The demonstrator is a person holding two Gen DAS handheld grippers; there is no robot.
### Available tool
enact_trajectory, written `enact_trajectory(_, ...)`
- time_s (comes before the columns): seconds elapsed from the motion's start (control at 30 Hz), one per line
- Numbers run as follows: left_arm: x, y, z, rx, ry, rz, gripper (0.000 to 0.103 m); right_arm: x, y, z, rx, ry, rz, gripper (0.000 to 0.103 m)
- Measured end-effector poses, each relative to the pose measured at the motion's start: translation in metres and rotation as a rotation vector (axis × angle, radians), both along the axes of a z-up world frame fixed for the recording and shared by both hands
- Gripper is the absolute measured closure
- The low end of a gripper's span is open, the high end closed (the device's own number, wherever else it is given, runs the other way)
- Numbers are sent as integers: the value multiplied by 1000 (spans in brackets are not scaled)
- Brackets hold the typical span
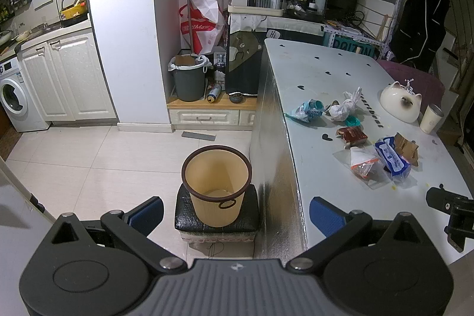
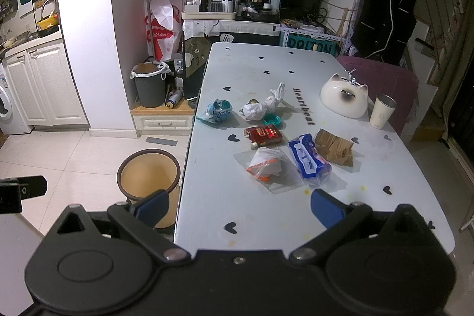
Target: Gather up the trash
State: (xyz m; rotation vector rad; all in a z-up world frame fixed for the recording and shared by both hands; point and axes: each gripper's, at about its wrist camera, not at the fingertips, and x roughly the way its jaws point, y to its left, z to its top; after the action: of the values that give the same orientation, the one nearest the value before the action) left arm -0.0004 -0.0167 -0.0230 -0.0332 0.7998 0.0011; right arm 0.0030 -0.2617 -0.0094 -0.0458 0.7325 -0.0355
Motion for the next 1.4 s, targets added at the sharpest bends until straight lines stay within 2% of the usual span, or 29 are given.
enact_trajectory(0.5, 0, -2, -1, 0, -2, -1, 0, 0, 0, 1, 2, -1, -1, 0)
enact_trajectory(0.87, 16, -8, -3, -12, 12, -26, 0, -2, -14, -15, 54, -33, -33, 0)
enact_trajectory(1.1, 53, -13, -8, -26, 7, -110, 0, 18, -32, -20, 125, -42, -103, 0)
enact_trajectory(1.4, 145, -23, -15, -27, -19, -262, 0, 68, -45, -30, 192, -49, -217, 0)
